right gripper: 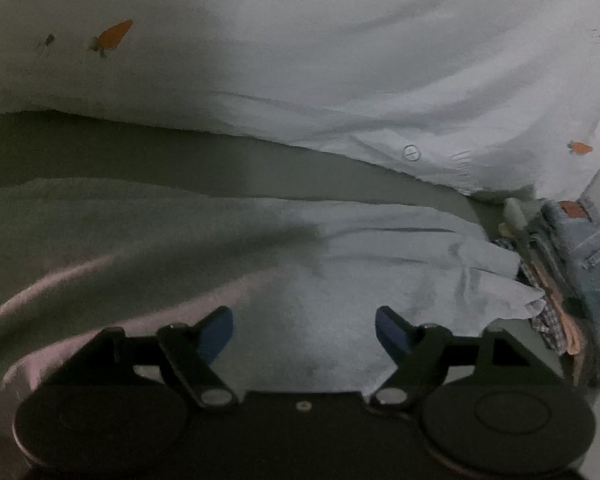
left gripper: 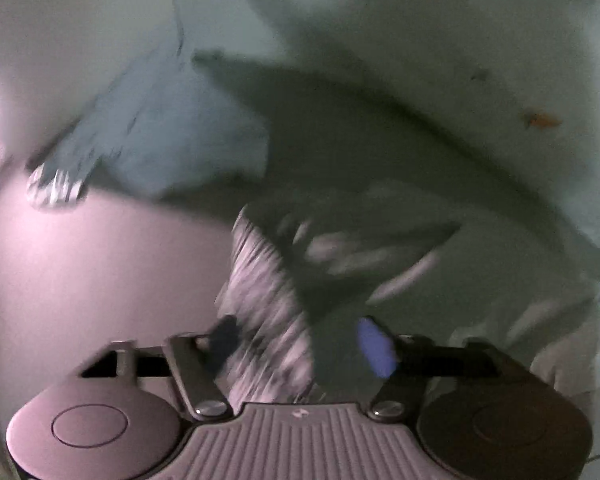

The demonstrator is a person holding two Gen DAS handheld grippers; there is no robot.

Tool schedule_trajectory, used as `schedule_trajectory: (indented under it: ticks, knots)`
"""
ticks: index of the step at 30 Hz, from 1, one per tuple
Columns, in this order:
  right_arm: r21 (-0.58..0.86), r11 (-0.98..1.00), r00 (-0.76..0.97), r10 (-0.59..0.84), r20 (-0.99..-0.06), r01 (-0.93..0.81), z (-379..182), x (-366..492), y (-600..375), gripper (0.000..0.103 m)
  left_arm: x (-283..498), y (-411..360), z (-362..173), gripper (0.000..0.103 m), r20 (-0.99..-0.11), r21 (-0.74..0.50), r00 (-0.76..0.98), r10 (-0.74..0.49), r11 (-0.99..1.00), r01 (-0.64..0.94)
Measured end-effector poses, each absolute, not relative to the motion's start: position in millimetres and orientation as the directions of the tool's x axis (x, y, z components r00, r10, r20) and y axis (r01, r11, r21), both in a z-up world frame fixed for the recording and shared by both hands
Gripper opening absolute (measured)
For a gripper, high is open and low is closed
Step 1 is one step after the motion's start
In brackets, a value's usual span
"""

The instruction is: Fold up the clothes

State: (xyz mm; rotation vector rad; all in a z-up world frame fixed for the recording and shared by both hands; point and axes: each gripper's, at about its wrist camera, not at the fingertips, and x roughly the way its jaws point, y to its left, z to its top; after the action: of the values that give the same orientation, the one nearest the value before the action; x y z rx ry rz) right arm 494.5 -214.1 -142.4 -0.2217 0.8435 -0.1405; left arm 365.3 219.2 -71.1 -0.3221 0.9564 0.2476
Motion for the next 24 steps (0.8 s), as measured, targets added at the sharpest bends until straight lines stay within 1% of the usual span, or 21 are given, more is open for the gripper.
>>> schedule_trajectory:
  ticks: [3, 4, 5, 6, 10, 14, 16, 19, 20, 21, 22, 23, 24]
  knots:
    - [-0.247, 0.969, 0.651, -0.198, -0.732, 0.018, -145, 508, -206, 0.080, 389, 223, -65, 0.078, -0.803, -0.133, 0.589, 0.094, 0.935, -0.330]
    - [-0.250, 0.968, 0.654, -0.194, -0.731, 0.008, -145, 513, -202, 0.080, 398, 226, -66, 0.080, -0.794, -0.120, 0.598, 0.107, 0.938, -0.326]
    - [-0.257, 0.966, 0.658, -0.192, -0.728, -0.002, -146, 517, -199, 0.081, 407, 228, -69, 0.086, -0.785, -0.112, 0.609, 0.114, 0.940, -0.321]
    - [-0.264, 0.964, 0.663, -0.190, -0.724, -0.012, -146, 520, -195, 0.081, 417, 233, -74, 0.088, -0.784, -0.114, 0.611, 0.113, 0.940, -0.321]
    - [-0.284, 0.957, 0.665, -0.173, -0.727, -0.062, -153, 530, -180, 0.082, 461, 257, -112, 0.088, -0.825, -0.134, 0.558, 0.088, 0.929, -0.345]
    - [-0.292, 0.951, 0.654, -0.155, -0.740, -0.105, -158, 533, -170, 0.082, 495, 265, -147, 0.088, -0.877, -0.166, 0.480, -0.016, 0.948, -0.272]
    - [-0.287, 0.951, 0.654, -0.149, -0.742, -0.110, -158, 532, -169, 0.082, 499, 261, -152, 0.087, -0.881, -0.151, 0.473, -0.007, 0.952, -0.268]
    - [-0.282, 0.954, 0.653, -0.151, -0.742, -0.100, -159, 532, -171, 0.082, 498, 252, -152, 0.040, -0.871, -0.120, 0.490, 0.036, 0.952, -0.283]
    - [-0.282, 0.955, 0.653, -0.155, -0.742, -0.094, -159, 532, -172, 0.082, 497, 251, -147, 0.017, -0.864, -0.136, 0.502, 0.038, 0.942, -0.306]
    - [-0.281, 0.956, 0.652, -0.158, -0.741, -0.088, -160, 532, -173, 0.082, 496, 249, -138, 0.010, -0.853, -0.152, 0.520, 0.043, 0.933, -0.326]
    - [-0.282, 0.956, 0.653, -0.164, -0.740, -0.080, -160, 532, -173, 0.082, 493, 245, -124, 0.008, -0.835, -0.168, 0.548, 0.050, 0.925, -0.341]
    - [-0.283, 0.957, 0.657, -0.169, -0.735, -0.070, -158, 531, -175, 0.082, 490, 241, -107, 0.000, -0.810, -0.173, 0.583, 0.069, 0.921, -0.349]
    - [-0.283, 0.957, 0.662, -0.173, -0.729, -0.061, -156, 530, -177, 0.082, 488, 236, -82, 0.000, -0.769, -0.157, 0.630, 0.107, 0.924, -0.348]
